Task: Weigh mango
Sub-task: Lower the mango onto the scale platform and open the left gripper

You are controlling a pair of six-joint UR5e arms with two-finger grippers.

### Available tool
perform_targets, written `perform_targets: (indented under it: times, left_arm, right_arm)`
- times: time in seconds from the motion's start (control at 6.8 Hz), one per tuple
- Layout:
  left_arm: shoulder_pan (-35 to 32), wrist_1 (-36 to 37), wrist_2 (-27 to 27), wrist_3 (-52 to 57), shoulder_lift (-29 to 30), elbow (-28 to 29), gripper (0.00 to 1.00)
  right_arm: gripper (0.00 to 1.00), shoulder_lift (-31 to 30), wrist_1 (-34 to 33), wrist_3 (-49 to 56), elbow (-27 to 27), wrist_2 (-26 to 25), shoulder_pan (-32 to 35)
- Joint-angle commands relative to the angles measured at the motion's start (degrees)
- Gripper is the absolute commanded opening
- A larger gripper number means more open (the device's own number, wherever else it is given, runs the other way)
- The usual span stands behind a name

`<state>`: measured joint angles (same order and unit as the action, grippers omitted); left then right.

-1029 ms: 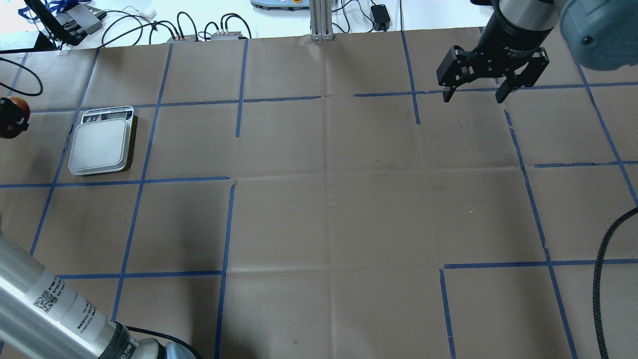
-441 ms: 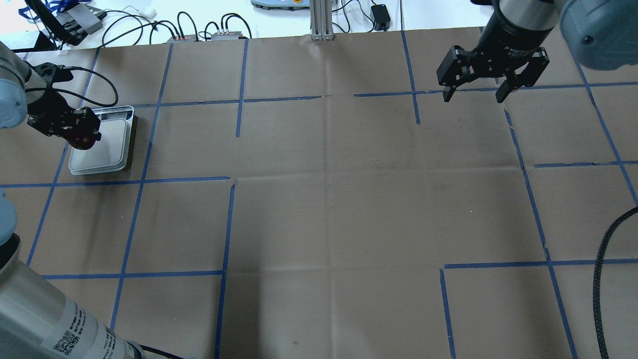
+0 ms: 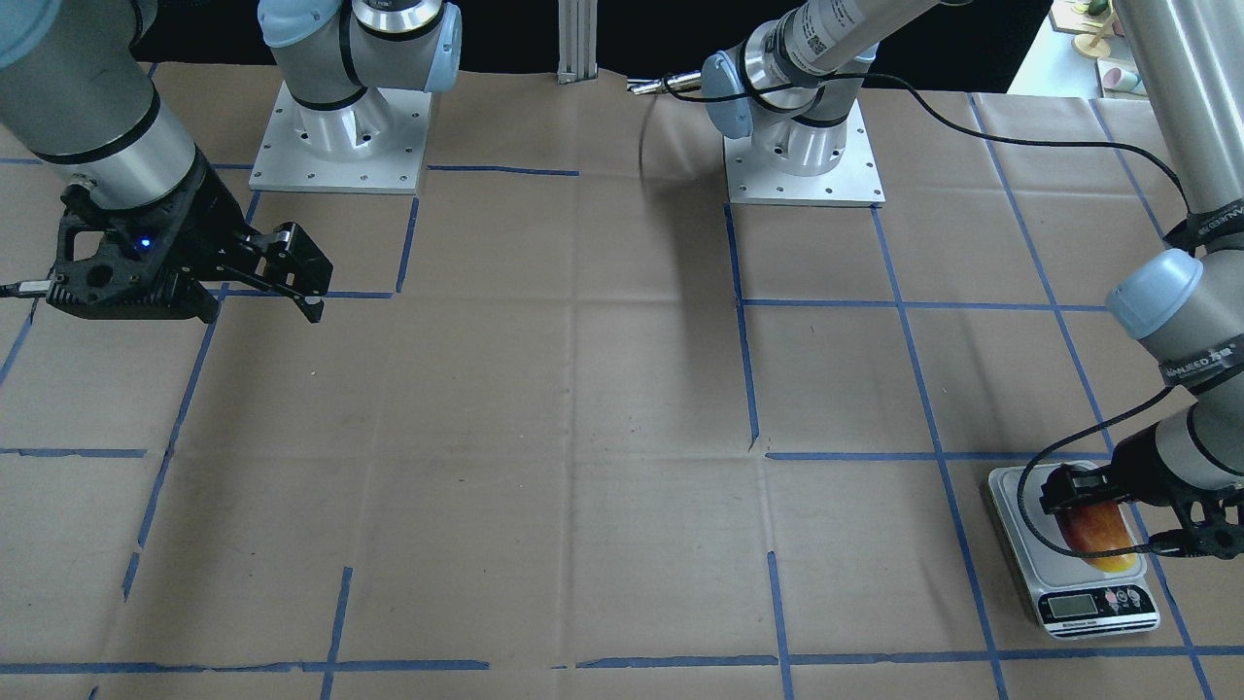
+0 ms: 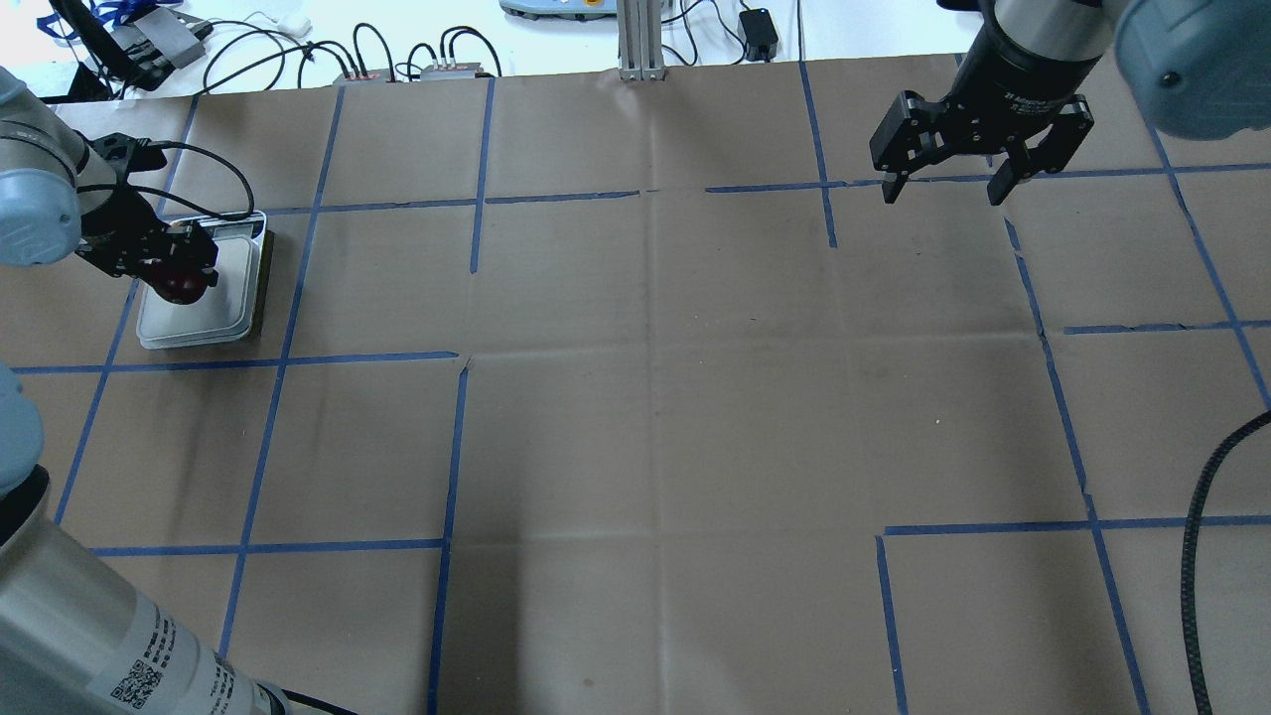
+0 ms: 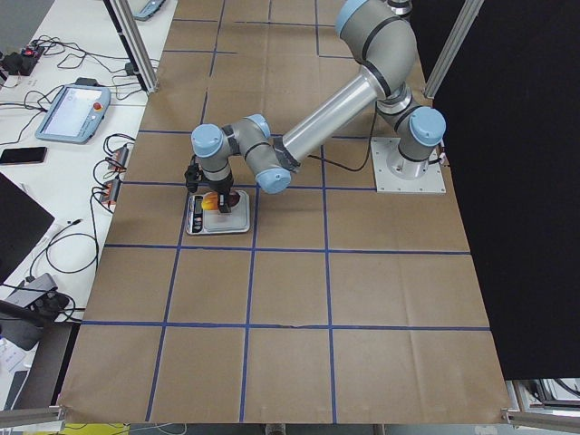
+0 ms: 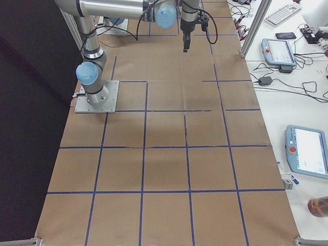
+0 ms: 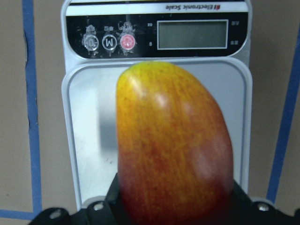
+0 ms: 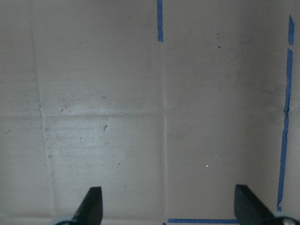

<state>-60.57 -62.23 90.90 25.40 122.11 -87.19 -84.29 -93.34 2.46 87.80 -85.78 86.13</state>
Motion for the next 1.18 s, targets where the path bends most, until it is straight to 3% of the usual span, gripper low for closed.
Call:
perform_targets:
  times: [0.0,0.44,0.88,1.03]
  left_arm:
    - [0.0,0.3,0.1,0.2,0.8,0.3,1.00]
    - [-0.2,-2.1,0.1,0.3,-2.5,1.9,1.00]
    - [-2.4,-13.4,0.2,-3.4,-13.7,0.8,1.00]
    - [-7.4,-17.2,0.2,-9.9,-17.9,-0.5,1.00]
  right_arm:
    - [1.00,0.0,0.0,0.0,0.0,0.0,0.0]
    - [1.00,0.0,0.0,0.0,0.0,0.0,0.0]
    - [1.00,0.0,0.0,0.0,0.0,0.0,0.0]
    - [1.00,0.0,0.0,0.0,0.0,0.0,0.0]
